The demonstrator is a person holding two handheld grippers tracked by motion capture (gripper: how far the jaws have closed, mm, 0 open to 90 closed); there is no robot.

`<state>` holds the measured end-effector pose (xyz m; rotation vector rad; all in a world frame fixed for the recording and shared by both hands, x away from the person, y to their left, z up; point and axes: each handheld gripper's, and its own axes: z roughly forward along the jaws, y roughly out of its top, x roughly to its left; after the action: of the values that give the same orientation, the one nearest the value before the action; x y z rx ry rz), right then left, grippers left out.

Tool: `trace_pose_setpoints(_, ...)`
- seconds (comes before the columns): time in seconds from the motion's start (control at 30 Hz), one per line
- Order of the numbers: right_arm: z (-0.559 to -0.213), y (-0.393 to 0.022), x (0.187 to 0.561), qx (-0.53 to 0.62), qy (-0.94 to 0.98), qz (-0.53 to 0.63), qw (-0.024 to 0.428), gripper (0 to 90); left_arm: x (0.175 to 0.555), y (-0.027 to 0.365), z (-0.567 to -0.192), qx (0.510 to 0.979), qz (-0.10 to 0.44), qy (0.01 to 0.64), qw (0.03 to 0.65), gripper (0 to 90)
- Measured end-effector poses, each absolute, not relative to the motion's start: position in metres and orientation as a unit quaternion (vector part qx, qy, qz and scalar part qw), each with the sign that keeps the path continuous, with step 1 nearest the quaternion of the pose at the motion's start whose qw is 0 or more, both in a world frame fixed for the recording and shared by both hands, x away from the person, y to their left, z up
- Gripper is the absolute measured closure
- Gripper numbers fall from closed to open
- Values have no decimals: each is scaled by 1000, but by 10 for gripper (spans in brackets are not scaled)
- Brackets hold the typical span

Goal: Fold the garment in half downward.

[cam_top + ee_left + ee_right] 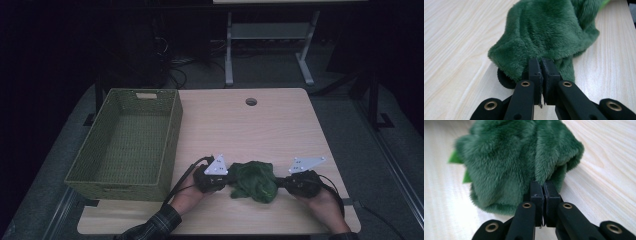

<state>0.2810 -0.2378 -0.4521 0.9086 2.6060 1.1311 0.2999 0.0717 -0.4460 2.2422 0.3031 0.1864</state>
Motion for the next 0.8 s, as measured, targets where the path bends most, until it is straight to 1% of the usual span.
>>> trace_pose_setpoints(0.17, -458, -241, 286, 322, 862, 385, 74, 882, 301, 70, -450, 900, 90, 116, 411, 872)
trace_pose_setpoints(0.27, -460, -240, 289, 327, 855, 395, 73, 882, 305, 70, -454, 902, 110, 115, 401, 870)
trace_pose_setpoints(0.33, -460, -236, 288, 326, 856, 395, 75, 881, 309, 70, -454, 900, 109, 125, 403, 857)
trace_pose_setpoints(0.37, -460, -234, 287, 324, 856, 397, 77, 880, 310, 72, -452, 898, 101, 132, 409, 842)
trace_pose_setpoints(0.43, -459, -232, 285, 322, 856, 397, 83, 878, 307, 76, -444, 887, 93, 138, 431, 748)
trace_pose_setpoints(0.53, -458, -233, 285, 323, 855, 398, 84, 877, 298, 78, -426, 876, 86, 130, 457, 655)
trace_pose_setpoints(0.6, -458, -233, 285, 322, 855, 397, 87, 877, 292, 76, -417, 871, 89, 118, 469, 611)
trace_pose_setpoints(0.7, -457, -232, 284, 318, 856, 397, 90, 877, 288, 66, -413, 869, 101, 100, 473, 572)
trace_pose_setpoints(0.8, -456, -232, 283, 317, 857, 396, 91, 877, 294, 56, -413, 868, 98, 104, 476, 557)
